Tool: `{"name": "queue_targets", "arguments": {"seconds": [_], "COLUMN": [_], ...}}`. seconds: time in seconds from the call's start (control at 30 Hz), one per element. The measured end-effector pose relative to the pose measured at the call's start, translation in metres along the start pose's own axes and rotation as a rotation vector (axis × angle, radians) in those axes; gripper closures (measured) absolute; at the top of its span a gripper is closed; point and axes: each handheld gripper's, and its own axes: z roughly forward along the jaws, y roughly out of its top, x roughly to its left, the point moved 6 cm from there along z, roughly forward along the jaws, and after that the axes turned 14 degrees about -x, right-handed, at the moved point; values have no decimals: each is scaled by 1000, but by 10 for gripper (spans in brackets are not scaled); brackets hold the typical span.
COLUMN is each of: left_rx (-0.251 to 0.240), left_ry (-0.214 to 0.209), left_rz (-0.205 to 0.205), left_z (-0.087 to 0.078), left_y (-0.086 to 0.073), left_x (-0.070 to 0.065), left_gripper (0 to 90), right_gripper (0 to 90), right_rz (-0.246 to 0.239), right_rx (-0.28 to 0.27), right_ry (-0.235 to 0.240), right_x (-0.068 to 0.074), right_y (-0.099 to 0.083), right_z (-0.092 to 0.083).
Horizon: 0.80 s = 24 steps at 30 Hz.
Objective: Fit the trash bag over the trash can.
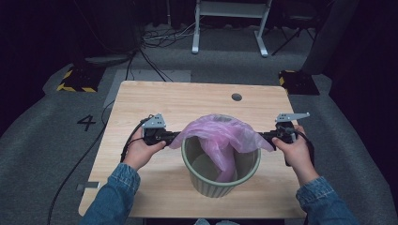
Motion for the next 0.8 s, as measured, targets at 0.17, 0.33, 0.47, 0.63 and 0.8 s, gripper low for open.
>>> {"name": "queue_targets", "arguments": {"seconds": [0.17, 0.33, 0.47, 0.63, 0.8], "left_rx": [16, -54, -120, -216, -193], "left_ry": [0, 38, 131, 167, 107], "left_rz": [-11, -23, -11, -4, 74], "left_z": [2, -9, -32, -52, -38], "left_y": [-16, -11, 4, 25, 33], "left_x": [0, 3, 12, 16, 3], "left_gripper": [896, 784, 614, 512, 379], "right_gripper": [900, 767, 564, 453, 424], "right_rz": [40, 29, 5, 20, -3], "right_rx": [25, -1, -67, -150, -178], "right_ry": [17, -5, -134, -233, -231], "right_x": [0, 1, -13, -29, -28], "right_y": [-29, -34, -21, 0, 17], "right_z": [5, 2, -17, -40, -47]}}
